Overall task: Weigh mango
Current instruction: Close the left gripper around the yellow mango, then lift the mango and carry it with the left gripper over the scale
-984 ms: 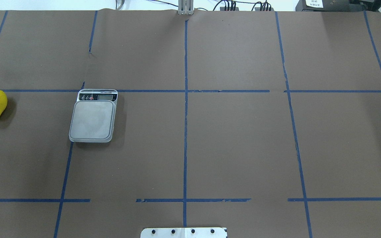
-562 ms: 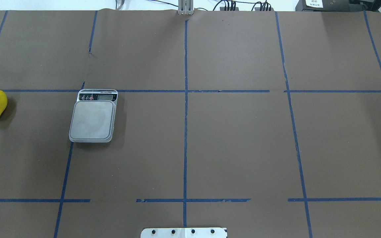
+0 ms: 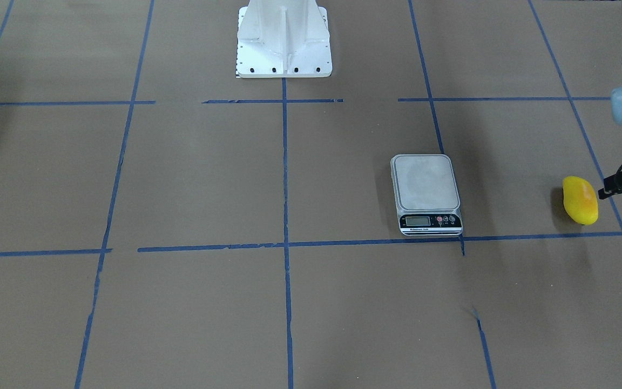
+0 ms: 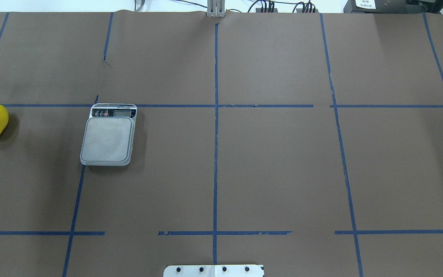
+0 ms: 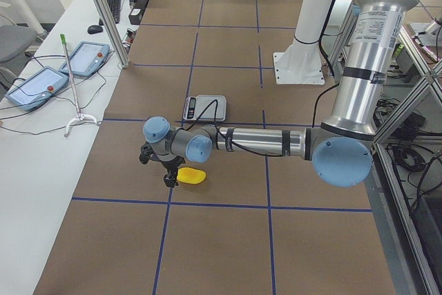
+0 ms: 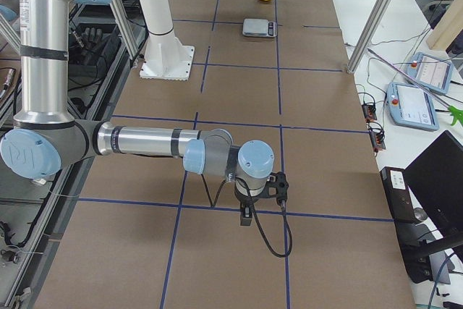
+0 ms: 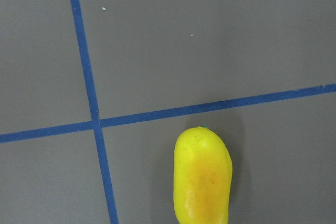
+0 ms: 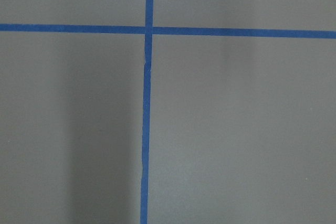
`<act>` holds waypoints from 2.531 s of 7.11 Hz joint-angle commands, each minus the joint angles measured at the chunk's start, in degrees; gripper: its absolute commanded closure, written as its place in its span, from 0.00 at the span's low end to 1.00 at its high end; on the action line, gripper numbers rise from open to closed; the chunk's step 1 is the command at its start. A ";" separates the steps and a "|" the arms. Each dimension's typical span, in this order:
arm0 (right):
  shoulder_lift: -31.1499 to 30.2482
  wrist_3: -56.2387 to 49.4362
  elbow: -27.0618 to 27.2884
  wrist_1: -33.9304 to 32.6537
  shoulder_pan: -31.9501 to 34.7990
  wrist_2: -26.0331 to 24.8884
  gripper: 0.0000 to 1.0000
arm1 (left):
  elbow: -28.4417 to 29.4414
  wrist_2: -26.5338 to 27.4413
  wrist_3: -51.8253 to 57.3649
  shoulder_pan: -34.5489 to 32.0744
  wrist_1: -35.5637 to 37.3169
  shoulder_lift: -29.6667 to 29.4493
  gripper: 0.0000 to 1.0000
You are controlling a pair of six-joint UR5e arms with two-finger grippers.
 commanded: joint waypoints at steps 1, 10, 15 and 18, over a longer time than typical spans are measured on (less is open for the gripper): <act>-0.03 0.00 0.00 0.00 0.00 0.00 0.00 | 1.76 -0.04 -2.88 2.97 -2.90 0.10 0.00; -0.03 0.00 0.00 0.00 0.00 0.00 0.00 | -1.96 -0.22 -6.92 8.17 -2.50 -0.16 1.00; -0.03 0.00 0.00 0.00 0.00 0.00 0.00 | -24.67 -5.31 -33.22 17.27 5.29 -0.25 1.00; -0.03 0.00 0.00 0.00 0.00 0.00 0.00 | -20.40 -4.53 -52.17 27.24 -11.49 -1.74 1.00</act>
